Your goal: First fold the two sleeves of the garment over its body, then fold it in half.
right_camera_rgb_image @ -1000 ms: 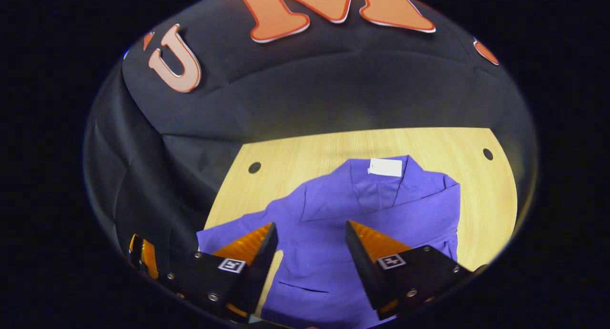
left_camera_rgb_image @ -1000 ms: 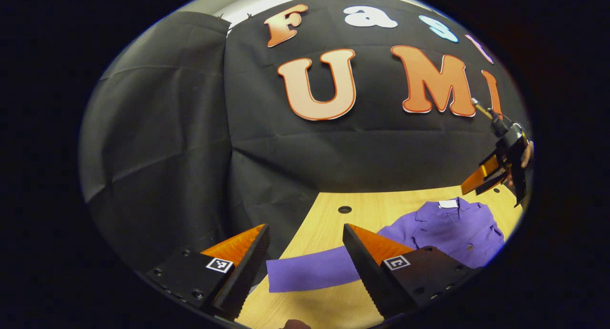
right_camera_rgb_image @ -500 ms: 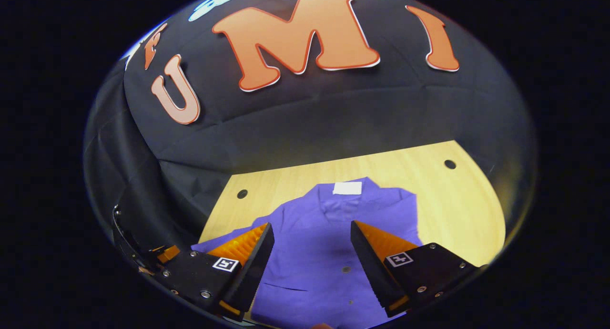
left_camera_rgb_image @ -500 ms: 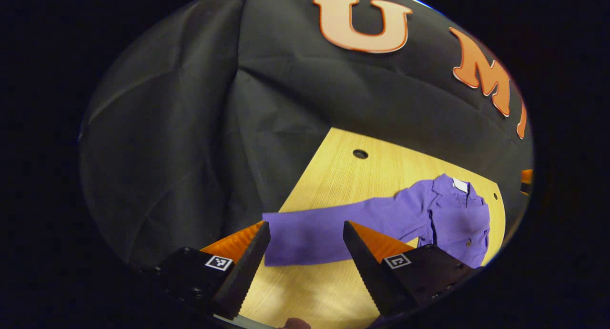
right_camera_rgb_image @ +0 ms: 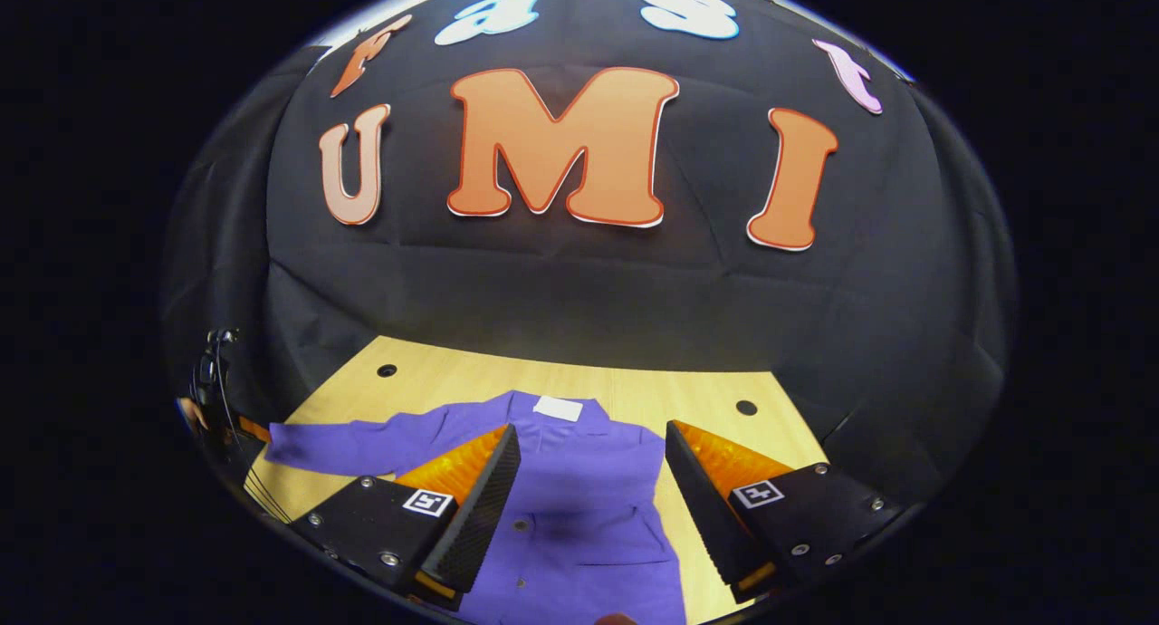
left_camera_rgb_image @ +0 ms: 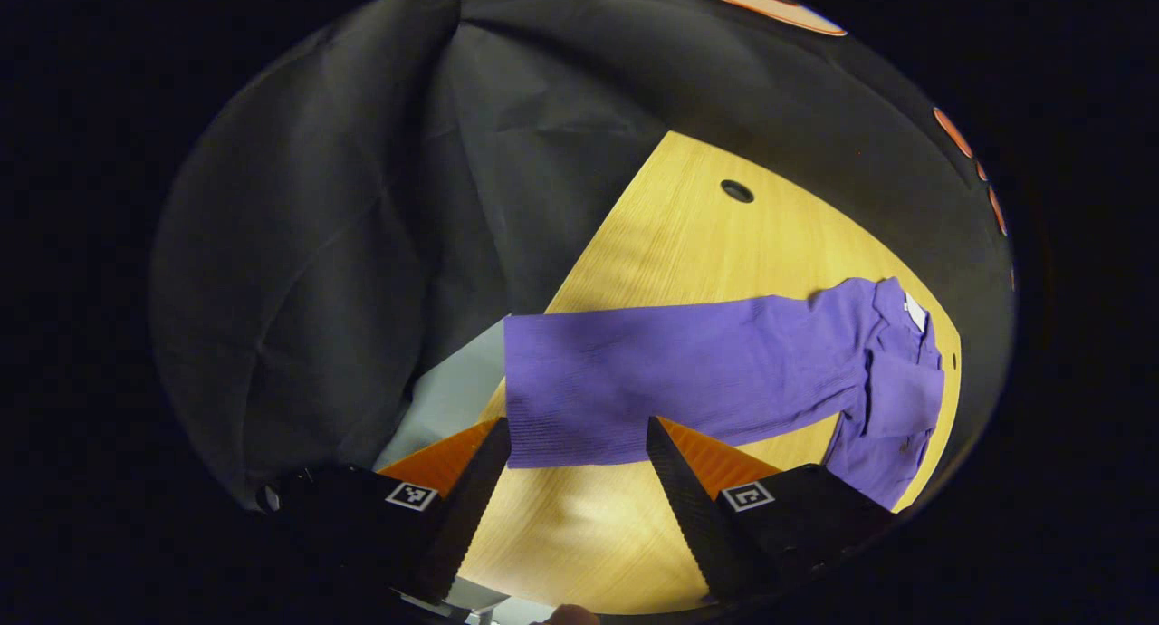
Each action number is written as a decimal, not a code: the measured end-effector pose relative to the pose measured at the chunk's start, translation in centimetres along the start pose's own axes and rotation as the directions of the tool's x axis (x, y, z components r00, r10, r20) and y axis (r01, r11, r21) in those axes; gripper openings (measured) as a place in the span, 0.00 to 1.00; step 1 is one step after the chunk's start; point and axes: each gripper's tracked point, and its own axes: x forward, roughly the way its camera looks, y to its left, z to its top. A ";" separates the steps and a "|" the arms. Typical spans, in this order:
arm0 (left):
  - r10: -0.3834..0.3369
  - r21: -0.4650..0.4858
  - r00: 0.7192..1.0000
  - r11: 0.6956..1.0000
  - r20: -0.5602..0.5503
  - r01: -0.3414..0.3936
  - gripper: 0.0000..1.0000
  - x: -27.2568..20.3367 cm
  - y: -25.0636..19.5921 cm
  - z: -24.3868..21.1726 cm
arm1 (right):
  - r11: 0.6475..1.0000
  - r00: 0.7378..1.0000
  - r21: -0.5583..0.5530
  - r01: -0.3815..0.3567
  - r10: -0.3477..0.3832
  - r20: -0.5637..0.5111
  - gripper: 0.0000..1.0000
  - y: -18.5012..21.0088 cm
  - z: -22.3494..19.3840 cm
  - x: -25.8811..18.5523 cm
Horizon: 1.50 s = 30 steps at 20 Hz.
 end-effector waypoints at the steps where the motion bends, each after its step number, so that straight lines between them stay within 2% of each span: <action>1: -0.006 -0.007 1.000 1.000 -0.027 0.006 0.98 0.4 0.0 -0.1 | 1.000 1.000 -0.001 -0.003 0.003 0.001 0.96 0.0 -0.2 -0.5; 6: -0.021 0.019 0.986 1.000 -0.168 0.025 0.99 2.9 0.0 -1.3 | 1.000 0.998 -0.002 -0.003 0.003 0.057 0.97 -0.7 0.1 -3.5; 7: -0.004 0.028 0.982 1.000 -0.188 0.009 0.98 3.6 0.2 -1.4 | 1.000 0.997 -0.014 -0.005 0.006 0.073 0.96 -0.8 0.3 -4.0; 11: 0.045 0.049 0.976 0.998 -0.214 -0.036 0.98 6.1 0.6 -0.9 | 0.997 0.995 -0.071 0.027 -0.020 0.103 0.96 -1.7 0.2 -5.6; 18: 0.054 0.035 0.967 0.998 -0.250 -0.047 0.95 6.5 0.0 -0.9 | 0.999 0.996 -0.030 0.045 -0.042 0.084 0.97 -2.8 -0.9 -5.4; 20: 0.047 0.036 0.967 0.999 -0.251 -0.039 0.74 6.6 -1.1 -0.6 | 0.999 0.996 -0.010 0.037 -0.036 0.081 0.97 -2.9 -1.0 -5.3; 21: 0.040 0.036 0.967 0.999 -0.252 -0.032 0.63 6.8 -1.6 -0.4 | 0.999 0.996 0.002 0.035 -0.035 0.082 1.00 -3.0 -1.1 -5.2; 22: 0.023 0.030 0.971 0.999 -0.239 -0.017 0.46 6.8 -2.1 -0.2 | 0.999 0.996 0.014 0.032 -0.033 0.078 0.97 -3.1 -1.1 -5.1; 24: 0.016 0.028 0.974 1.000 -0.224 -0.010 0.12 7.5 -2.5 -0.2 | 0.999 0.996 0.028 0.039 -0.041 0.079 0.97 -3.8 -1.2 -5.2; 26: 0.005 0.040 0.972 0.999 -0.233 0.005 0.07 7.1 -2.4 -0.2 | 0.998 0.995 0.034 0.048 -0.050 0.083 0.97 -4.4 -1.4 -5.3; 30: 0.017 0.055 0.968 0.998 -0.251 -0.003 0.07 6.7 -2.6 -0.4 | 0.998 0.995 0.041 0.050 -0.053 0.081 0.97 -5.4 -1.6 -5.7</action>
